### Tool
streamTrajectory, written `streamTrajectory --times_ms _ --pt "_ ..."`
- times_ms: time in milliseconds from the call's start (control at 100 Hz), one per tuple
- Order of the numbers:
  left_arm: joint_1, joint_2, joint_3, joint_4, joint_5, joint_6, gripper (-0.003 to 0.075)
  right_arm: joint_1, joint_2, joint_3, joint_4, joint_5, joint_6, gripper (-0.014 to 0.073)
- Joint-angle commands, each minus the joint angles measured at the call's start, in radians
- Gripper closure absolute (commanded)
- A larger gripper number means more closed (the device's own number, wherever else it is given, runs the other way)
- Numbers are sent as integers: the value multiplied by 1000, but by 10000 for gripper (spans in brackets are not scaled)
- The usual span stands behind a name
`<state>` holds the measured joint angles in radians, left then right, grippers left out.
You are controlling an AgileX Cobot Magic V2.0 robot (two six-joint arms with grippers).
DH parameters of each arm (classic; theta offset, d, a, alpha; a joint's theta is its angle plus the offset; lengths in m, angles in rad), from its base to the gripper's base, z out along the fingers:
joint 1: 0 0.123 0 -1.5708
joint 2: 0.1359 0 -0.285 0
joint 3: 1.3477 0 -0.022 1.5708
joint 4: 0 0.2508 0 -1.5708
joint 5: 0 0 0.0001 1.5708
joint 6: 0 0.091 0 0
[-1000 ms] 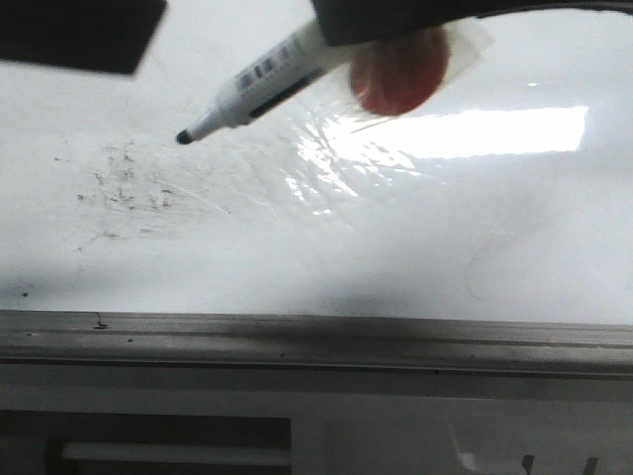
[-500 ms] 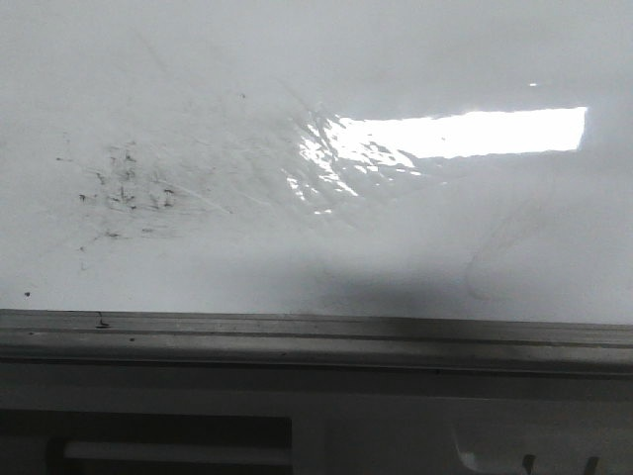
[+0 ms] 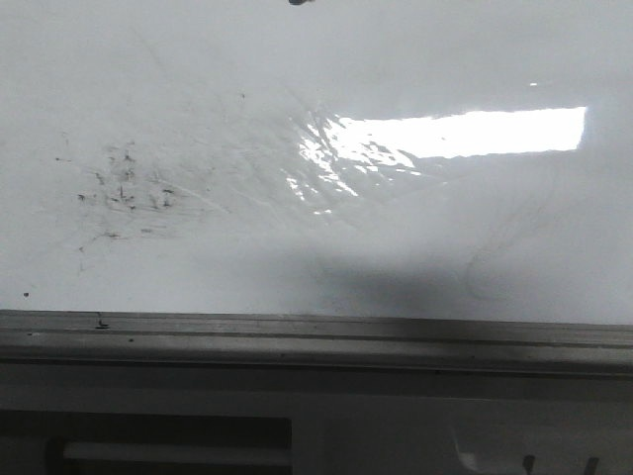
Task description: Write number 8 on whiteboard
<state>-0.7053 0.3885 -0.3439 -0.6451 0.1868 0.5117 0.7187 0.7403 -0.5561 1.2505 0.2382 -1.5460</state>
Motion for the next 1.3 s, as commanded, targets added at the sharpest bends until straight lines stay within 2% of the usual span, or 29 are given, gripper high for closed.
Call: streamTrajectory --times_ms 0,600,880,910,960,1080,1150,1220,1290 --pt "4 5 -24 -16 -70 -12 662 1 -7 -28 11 -22 -1 654" --pt "4 5 -24 -16 -70 -12 662 1 -8 -26 0 -30 -9 655" --pt "4 5 -24 -16 -70 -12 662 2 -23 -26 -59 -44 -1 656" --pt "4 5 -24 -16 -70 -12 662 2 -33 -26 -98 -51 34 656" --pt "4 5 -24 -16 -70 -12 662 2 -57 -26 -232 -76 174 656" --pt "4 5 -24 -16 -70 -12 662 2 -143 -26 -688 -137 692 657" --pt "4 5 -24 -16 -70 -12 662 2 -193 -26 -883 -147 912 657" --pt "4 5 -24 -16 -70 -12 662 -5 -226 -26 -1009 -140 1057 657" --pt "4 5 -24 -16 -70 -12 662 -17 -238 -26 -1099 -119 1136 657"
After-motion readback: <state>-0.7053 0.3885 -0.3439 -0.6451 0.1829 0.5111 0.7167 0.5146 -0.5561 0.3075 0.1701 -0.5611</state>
